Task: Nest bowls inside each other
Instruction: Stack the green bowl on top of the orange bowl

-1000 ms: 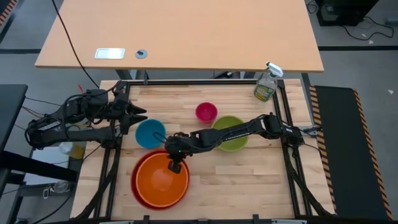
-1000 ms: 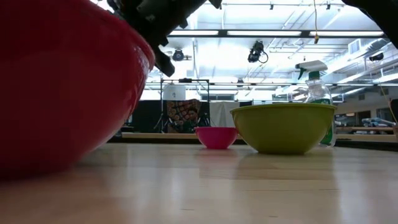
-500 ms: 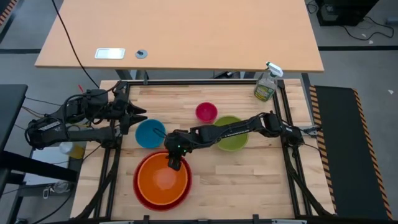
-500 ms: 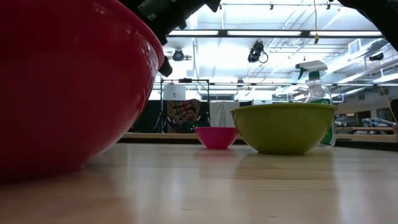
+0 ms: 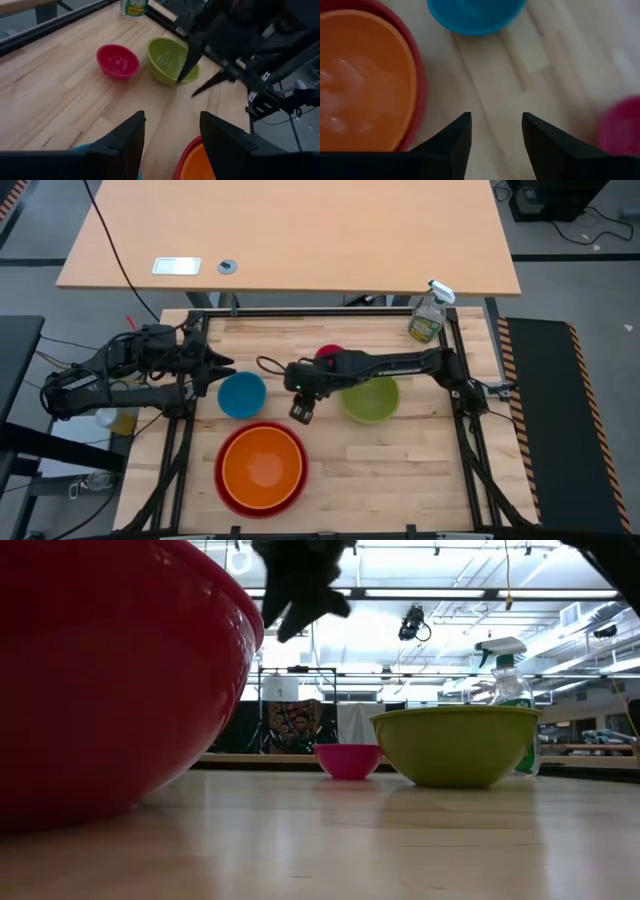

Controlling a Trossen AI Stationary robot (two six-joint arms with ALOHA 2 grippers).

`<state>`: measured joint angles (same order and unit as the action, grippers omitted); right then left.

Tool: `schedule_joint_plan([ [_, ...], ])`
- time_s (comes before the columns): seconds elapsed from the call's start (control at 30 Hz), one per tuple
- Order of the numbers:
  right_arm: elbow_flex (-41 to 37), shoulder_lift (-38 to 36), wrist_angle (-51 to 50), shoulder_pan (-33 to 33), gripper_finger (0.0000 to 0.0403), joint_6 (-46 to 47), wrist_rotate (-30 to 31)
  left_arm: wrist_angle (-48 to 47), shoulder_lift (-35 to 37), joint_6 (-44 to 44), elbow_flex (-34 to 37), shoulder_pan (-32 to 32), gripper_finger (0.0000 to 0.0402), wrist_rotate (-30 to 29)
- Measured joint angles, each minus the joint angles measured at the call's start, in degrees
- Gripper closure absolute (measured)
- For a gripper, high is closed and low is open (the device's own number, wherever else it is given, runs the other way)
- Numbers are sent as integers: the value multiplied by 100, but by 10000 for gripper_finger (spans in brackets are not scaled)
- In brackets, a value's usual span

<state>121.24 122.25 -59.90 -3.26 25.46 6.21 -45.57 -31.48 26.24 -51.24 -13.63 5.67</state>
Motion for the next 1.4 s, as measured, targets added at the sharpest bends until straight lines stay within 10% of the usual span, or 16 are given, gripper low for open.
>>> schedule_joint_plan([
  [0.7, -5211, -3642, 1183, 489, 221, 2507, 129, 220, -2, 226, 0, -2, 209, -851],
  [1.13, -5695, -3963, -518, 1157, 221, 2848, 451, 254, -474, 374, 0, -2, 209, -953],
  [1.4, -5906, -3811, -356, 1946, 221, 1462, -188, 254, -815, 329, 0, -2, 209, -953],
])
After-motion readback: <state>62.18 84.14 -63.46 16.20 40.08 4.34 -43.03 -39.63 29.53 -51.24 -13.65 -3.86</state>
